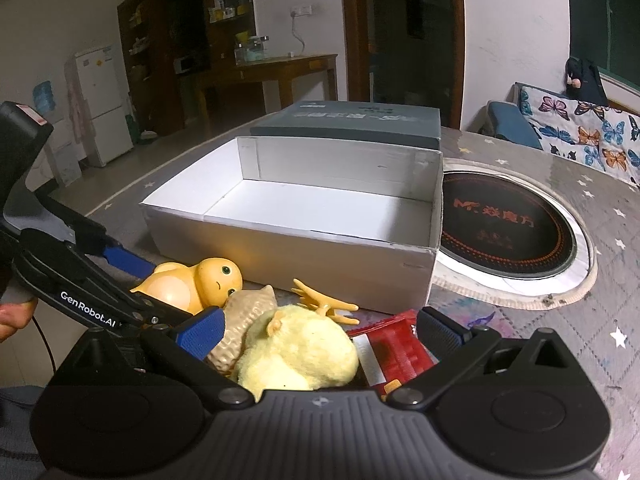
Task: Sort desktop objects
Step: 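Lower the left tool over the yellow rubber duck beside the box, then close the left gripper on the yellow rubber duck and lift it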
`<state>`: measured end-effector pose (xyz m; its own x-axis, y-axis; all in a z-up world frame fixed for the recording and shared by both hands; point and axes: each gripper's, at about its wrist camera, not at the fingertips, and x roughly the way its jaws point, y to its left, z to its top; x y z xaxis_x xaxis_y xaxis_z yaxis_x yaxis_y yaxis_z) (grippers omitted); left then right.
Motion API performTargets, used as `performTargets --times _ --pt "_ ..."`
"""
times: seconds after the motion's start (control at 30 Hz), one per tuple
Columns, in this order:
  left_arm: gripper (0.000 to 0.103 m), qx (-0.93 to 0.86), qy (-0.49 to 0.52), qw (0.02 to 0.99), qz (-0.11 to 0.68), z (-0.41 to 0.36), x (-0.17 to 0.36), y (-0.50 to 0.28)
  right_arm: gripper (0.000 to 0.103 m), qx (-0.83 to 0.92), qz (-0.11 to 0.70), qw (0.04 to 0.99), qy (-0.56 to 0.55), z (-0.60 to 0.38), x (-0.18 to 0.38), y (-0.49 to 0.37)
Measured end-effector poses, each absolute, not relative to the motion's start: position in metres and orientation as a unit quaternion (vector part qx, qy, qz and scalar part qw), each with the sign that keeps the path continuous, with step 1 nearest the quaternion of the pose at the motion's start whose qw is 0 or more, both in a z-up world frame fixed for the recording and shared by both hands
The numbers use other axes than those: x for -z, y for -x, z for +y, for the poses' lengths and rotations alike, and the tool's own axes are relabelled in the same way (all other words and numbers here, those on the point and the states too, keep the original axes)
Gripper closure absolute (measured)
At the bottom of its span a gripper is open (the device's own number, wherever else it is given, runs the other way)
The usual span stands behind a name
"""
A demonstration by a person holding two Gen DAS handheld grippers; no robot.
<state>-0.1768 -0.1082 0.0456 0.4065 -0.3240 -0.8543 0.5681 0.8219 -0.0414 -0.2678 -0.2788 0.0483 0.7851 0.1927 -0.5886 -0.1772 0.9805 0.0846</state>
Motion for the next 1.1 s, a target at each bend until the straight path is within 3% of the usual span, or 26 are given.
performTargets --times 0.2,0.27,1.1 --pt "0.047 0.288 -0.127 0.821 0.476 -0.111 -0.042 0.177 0.0 -0.095 0.313 0.945 -0.016 -0.28 -0.047 0.268" --pt "0.059 0.298 -0.123 0.818 0.476 -0.111 -0.043 0.178 0.0 -0.094 0.313 0.945 -0.017 -0.281 -0.047 0.268" --pt "0.059 0.354 -0.096 0.832 0.416 -0.097 -0.103 0.191 0.0 -0.077 0.307 0.948 -0.032 -0.293 -0.049 0.269"
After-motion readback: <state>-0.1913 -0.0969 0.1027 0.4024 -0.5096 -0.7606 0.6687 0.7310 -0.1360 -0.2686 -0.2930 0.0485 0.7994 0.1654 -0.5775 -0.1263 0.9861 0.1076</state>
